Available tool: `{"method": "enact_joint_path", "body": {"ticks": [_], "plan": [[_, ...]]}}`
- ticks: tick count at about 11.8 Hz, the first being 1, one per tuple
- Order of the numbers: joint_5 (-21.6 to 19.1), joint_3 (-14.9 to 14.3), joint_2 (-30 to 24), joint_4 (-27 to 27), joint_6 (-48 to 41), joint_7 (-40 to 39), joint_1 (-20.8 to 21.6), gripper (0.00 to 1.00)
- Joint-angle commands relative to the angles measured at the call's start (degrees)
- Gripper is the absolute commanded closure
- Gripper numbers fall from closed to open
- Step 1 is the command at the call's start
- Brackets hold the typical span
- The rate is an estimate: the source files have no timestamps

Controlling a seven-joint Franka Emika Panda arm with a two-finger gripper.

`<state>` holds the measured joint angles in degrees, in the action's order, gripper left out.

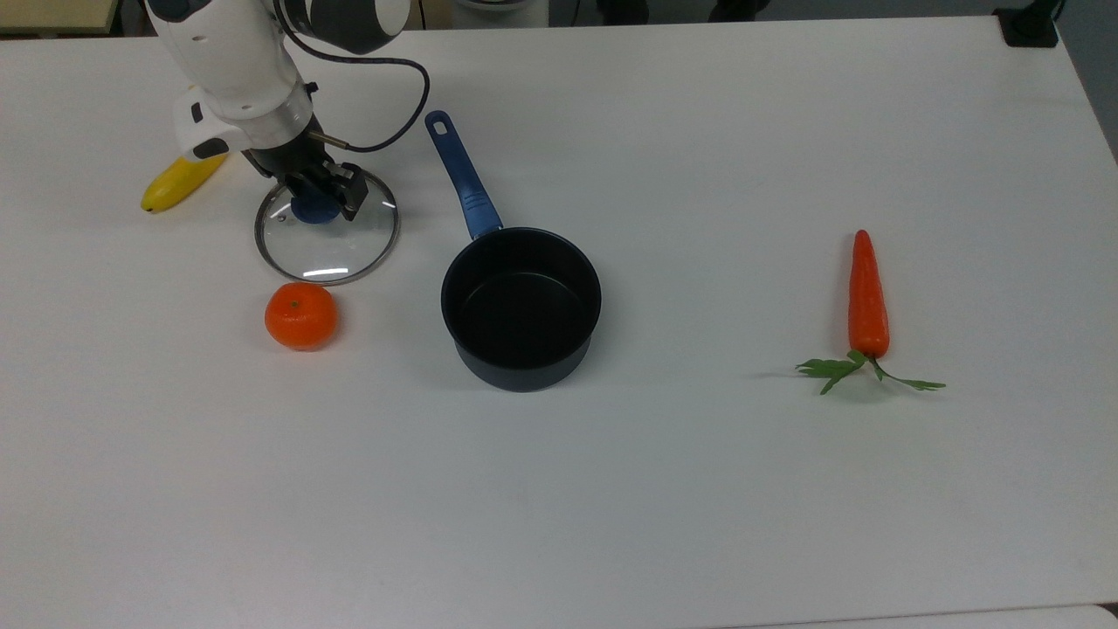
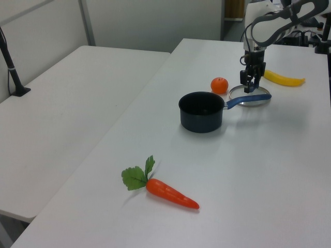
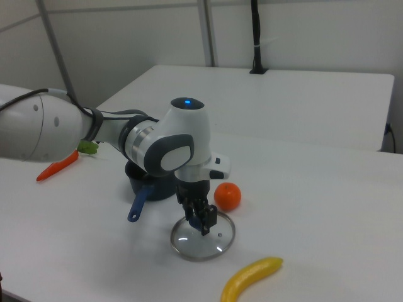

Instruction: Open lid

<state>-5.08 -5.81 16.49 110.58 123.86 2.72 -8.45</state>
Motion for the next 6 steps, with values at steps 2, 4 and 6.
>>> {"method": "enact_joint_path", "body": {"ticks": [2,4,6], "plan": [[1.3,-0.25,-1.8,-3.85,-5.96,1.76,-0.34,0.0],[1.3,-0.25,-2.86,-12.19,-15.26,1.59,-0.69,0.0],[1.3,-0.16,-5.22,-18.61,-23.45,1.41,-0.17,0.0]]}}
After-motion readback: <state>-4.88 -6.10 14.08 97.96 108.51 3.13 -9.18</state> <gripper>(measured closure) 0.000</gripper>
